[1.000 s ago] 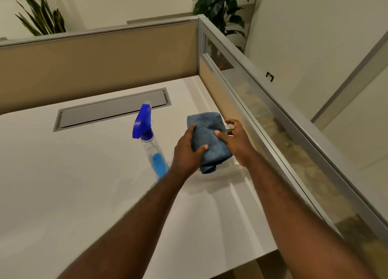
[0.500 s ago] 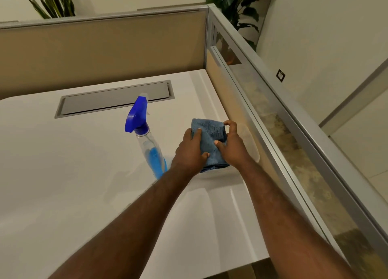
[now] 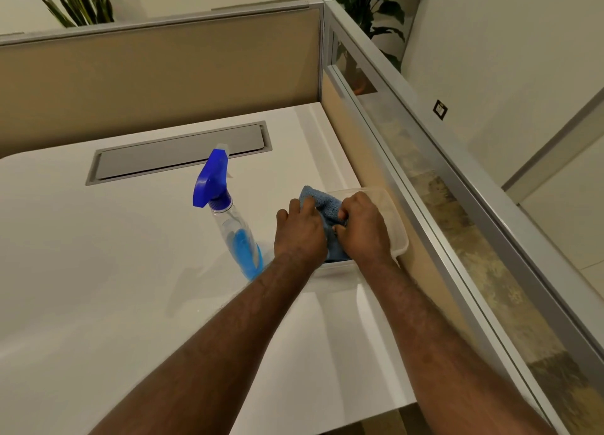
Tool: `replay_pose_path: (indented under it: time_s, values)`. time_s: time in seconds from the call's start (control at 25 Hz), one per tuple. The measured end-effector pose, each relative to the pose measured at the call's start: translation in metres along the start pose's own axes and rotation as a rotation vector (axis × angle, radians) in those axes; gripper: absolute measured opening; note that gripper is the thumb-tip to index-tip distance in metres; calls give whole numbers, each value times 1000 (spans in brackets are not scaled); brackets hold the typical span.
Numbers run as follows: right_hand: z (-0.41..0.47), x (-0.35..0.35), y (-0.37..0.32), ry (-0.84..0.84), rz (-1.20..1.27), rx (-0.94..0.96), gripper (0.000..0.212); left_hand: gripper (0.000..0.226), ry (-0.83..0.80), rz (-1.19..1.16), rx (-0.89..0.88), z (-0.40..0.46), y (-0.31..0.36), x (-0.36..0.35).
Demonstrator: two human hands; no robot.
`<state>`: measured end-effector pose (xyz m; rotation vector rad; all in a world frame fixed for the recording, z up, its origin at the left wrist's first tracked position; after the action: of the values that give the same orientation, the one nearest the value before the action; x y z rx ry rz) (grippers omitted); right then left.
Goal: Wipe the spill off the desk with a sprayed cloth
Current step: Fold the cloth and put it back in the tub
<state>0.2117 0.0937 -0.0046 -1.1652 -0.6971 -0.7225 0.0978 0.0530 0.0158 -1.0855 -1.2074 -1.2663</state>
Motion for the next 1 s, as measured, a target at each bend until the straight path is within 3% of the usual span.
replay_pose_path:
  time_s: [0.2,0.4,0.52,0.8,0.92,1.0]
  values:
    - [-1,-10,4,-381,-106,95,43,53,-150,157,-57,2,-4,-1]
    - [10,-20,-1,-551,-355,69,36,40,-188,222,-58,9,-1,-7]
    - [12,-15,-4,-512,-350,68,32,38,-165,151,-50,4,-3,-6]
    - [-7,11,-26,-105,2,64,33,38,175,-380,-42,-71,-34,13]
    - [-20,3,-56,-110,250,112,38,27,275,-383,-64,-116,-66,8]
    - [-29,-8,-78,-147,344,121,49,21,355,-375,21,-135,-97,-1]
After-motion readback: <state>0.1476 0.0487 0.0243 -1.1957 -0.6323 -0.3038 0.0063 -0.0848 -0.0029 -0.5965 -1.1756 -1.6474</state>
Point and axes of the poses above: each hand's wrist, its own z-axis towards the middle knuckle, its own x-axis out of the back of the hand, y = z × x, the point moved 2 cm from there along z, towards the middle knuckle, and after that the axes turned 6 degrees about y, right-handed, at the moved point
